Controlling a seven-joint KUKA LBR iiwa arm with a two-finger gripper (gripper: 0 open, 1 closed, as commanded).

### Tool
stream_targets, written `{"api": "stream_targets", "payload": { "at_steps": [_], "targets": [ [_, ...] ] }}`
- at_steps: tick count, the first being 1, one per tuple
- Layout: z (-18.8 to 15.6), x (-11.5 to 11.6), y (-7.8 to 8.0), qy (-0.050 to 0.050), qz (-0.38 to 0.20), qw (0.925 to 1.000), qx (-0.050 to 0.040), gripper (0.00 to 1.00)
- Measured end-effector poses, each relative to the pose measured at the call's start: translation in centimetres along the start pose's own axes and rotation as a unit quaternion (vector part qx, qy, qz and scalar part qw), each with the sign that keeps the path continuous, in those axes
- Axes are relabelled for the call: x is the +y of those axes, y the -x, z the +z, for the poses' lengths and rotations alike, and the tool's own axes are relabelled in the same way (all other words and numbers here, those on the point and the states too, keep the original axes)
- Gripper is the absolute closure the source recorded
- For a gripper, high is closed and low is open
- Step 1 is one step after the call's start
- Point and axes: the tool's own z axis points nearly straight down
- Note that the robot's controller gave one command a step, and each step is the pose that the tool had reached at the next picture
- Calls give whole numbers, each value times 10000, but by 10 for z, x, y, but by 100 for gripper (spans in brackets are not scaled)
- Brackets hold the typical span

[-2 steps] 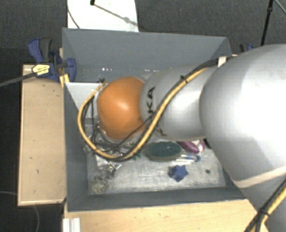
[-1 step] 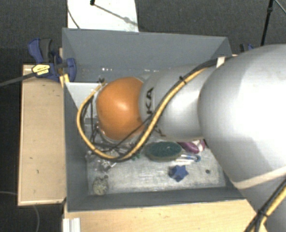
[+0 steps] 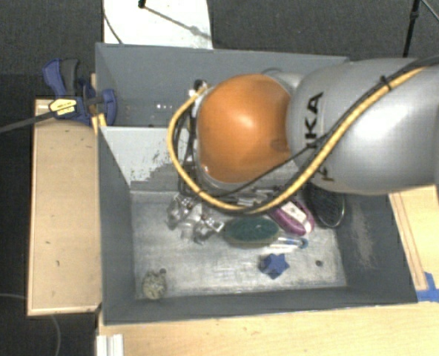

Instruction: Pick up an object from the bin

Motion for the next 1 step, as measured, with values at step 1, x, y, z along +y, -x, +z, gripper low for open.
{"api": "stream_targets", "payload": {
  "at_steps": [1],
  "targets": [
    [-105, -10, -13, -5, -107, 9999, -12, 100]
  ]
}}
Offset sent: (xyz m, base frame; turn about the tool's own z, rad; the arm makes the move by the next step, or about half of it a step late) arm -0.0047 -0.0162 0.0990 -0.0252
